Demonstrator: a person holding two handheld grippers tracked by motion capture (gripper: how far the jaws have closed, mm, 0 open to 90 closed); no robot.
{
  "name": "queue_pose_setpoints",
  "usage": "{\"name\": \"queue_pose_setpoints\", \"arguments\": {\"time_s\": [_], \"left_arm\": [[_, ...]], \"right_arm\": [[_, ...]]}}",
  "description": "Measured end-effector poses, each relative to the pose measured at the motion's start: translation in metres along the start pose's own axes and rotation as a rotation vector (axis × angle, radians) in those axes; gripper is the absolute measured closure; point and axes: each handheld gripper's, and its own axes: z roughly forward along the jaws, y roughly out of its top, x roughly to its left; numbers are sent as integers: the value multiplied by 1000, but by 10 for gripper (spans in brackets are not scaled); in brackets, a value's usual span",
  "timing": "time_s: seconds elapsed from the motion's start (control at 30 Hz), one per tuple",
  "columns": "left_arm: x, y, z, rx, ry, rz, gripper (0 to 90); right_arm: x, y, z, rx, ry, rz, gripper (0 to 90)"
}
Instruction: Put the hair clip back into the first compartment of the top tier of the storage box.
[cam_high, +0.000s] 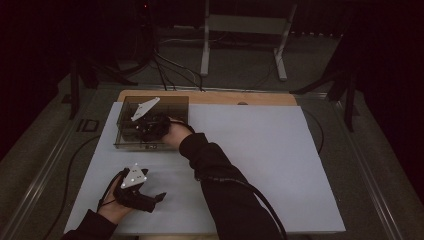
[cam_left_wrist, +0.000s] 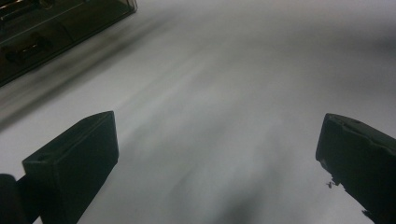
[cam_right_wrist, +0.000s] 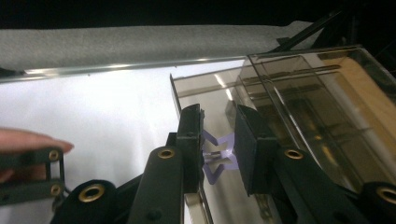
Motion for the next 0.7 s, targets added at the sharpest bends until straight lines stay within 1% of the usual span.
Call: {"name": "queue_pose_setpoints", "arguments": {"time_s": [0.03,0.07,0.1,0.23,0.3,0.37,0.4,0.47,0.57,0.6,0.63,0.7], "left_arm": [[0,0,0,0,0,0,0],[0,0,0,0,-2,-1,0],[0,0,0,0,-1,0,0],[0,-1,-1,-3,-4,1,0],[0,-1,-1,-1,-4,2,0],[0,-1,-1,-1,-4,2,0],[0,-1,-2,-1,-2,2,0],[0,-1,-2,0,-1,1,0],[0,-1,-2,-1,-2,0,0],[0,-1,-2,0,-3,2,0],[0,-1,-2,1,-3,2,0],[0,-1,-2,0,-4,3,0]], "right_arm": [[0,0,0,0,0,0,727],[0,1,3,-1,-5,8,727],[-1,2,8,-6,-14,26,726],[-2,5,17,-10,-32,53,726],[-4,5,20,-12,-46,70,725],[-6,5,22,-26,-50,96,723],[-7,5,23,-29,-59,100,723],[-9,5,25,-34,-55,120,723],[-10,6,26,-32,-60,122,722],[-10,6,27,-34,-54,130,713],[-11,7,28,-34,-55,135,666],[-12,7,27,-47,-55,145,604]]}}
